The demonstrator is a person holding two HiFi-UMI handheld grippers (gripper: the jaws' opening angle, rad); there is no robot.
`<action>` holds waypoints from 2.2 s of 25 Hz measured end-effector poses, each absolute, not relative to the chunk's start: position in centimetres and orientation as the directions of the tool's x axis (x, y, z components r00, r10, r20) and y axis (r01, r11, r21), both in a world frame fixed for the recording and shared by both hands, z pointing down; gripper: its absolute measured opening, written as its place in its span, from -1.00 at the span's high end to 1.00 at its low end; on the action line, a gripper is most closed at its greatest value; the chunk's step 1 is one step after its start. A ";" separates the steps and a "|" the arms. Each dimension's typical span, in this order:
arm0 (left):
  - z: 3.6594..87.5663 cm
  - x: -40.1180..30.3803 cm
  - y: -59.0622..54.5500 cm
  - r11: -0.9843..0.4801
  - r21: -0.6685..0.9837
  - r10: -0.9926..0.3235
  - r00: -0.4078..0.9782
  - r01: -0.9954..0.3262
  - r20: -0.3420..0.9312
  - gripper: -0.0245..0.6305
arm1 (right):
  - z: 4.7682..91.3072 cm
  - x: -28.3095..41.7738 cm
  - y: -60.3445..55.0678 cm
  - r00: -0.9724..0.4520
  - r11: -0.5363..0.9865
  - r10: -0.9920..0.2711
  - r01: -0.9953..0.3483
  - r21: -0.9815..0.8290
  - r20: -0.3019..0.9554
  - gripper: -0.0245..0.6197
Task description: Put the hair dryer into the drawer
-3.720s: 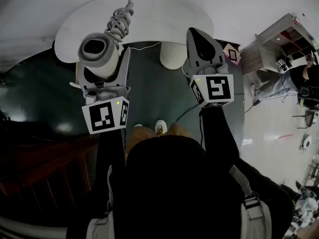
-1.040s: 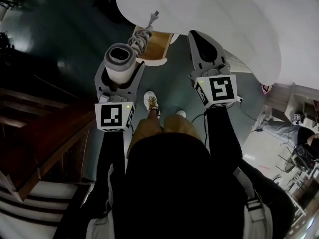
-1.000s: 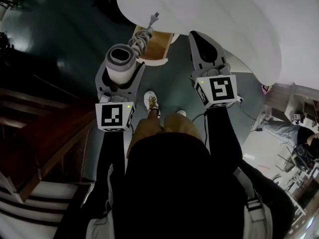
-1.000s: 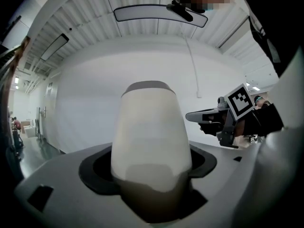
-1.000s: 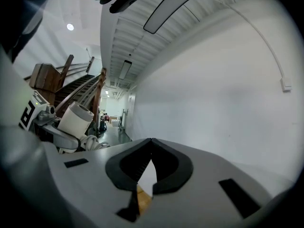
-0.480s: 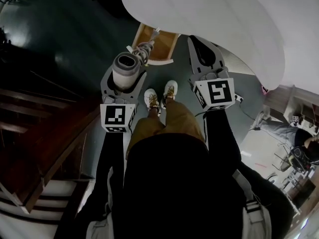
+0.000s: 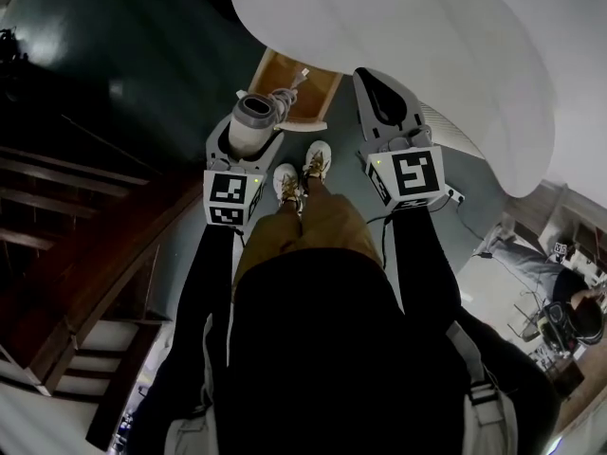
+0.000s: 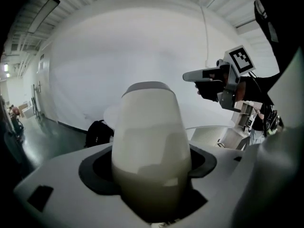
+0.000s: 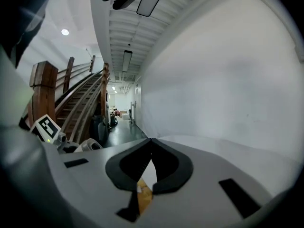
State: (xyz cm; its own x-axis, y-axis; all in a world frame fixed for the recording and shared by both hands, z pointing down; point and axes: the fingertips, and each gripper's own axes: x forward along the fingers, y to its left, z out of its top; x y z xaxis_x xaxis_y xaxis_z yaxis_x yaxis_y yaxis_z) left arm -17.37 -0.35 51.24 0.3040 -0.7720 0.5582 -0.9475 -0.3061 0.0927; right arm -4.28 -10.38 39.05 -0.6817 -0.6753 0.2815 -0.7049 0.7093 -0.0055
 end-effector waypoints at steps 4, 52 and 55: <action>54.1 -17.0 -1.4 -0.240 0.158 -0.748 0.287 -0.958 0.599 -0.25 | 40.0 -4.5 -11.7 -0.712 0.739 -0.641 -0.674 -0.022 0.287 0.84; 70.0 -17.9 -10.4 -0.114 0.259 -0.337 0.283 -0.959 0.898 -0.25 | 44.9 -5.2 -12.6 -0.687 0.753 -0.584 -0.657 -0.027 0.432 0.84; 69.8 -18.1 -10.0 -0.210 0.192 -0.310 0.251 -0.959 0.917 -0.25 | 45.1 -4.9 -12.7 -0.680 0.747 -0.587 -0.664 -0.029 0.439 0.84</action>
State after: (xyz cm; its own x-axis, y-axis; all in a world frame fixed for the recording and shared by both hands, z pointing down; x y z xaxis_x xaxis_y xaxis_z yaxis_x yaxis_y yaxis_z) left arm -18.06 -9.99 69.77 0.2511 -0.3098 0.9170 -0.9588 -0.2099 0.1916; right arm -4.88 -12.74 45.12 -0.6802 -0.5871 0.4389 -0.6637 0.7474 -0.0290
